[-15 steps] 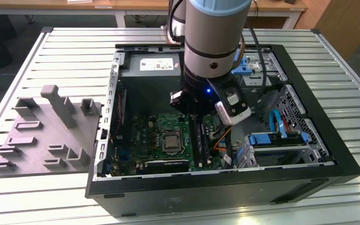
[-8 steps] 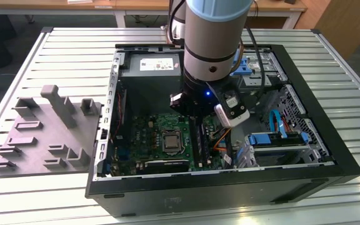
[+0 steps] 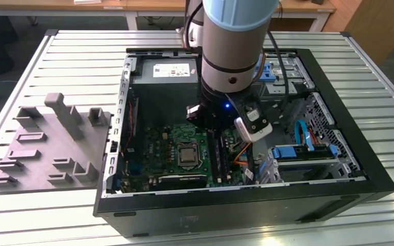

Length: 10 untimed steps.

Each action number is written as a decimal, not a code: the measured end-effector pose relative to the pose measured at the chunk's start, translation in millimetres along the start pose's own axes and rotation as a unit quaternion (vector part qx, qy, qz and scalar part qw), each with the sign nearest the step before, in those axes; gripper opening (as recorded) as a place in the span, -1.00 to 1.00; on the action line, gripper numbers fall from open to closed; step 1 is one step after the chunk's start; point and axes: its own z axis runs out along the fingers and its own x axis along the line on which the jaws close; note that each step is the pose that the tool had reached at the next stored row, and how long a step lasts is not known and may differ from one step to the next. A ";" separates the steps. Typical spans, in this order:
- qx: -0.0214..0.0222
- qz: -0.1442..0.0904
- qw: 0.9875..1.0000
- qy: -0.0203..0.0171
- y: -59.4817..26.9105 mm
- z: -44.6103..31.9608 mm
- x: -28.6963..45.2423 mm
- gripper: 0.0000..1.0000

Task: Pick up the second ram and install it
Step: 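Insert the second ram into the second slot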

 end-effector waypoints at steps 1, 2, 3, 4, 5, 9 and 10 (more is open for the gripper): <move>0.000 0.000 1.000 0.000 0.0 0.7 -0.3 -0.76; 0.000 0.000 1.000 0.000 -0.1 1.5 -0.3 -0.76; 0.000 0.000 1.000 0.000 -0.2 2.5 -0.3 -0.76; 0.000 0.000 1.000 0.000 -0.3 3.8 -0.3 -0.76; 0.000 0.000 1.000 0.000 -0.4 4.8 -0.2 -0.76; 0.001 -0.008 1.000 0.001 -0.7 8.7 -0.1 -0.76; 0.001 -0.009 1.000 0.001 -0.7 8.8 -0.1 -0.76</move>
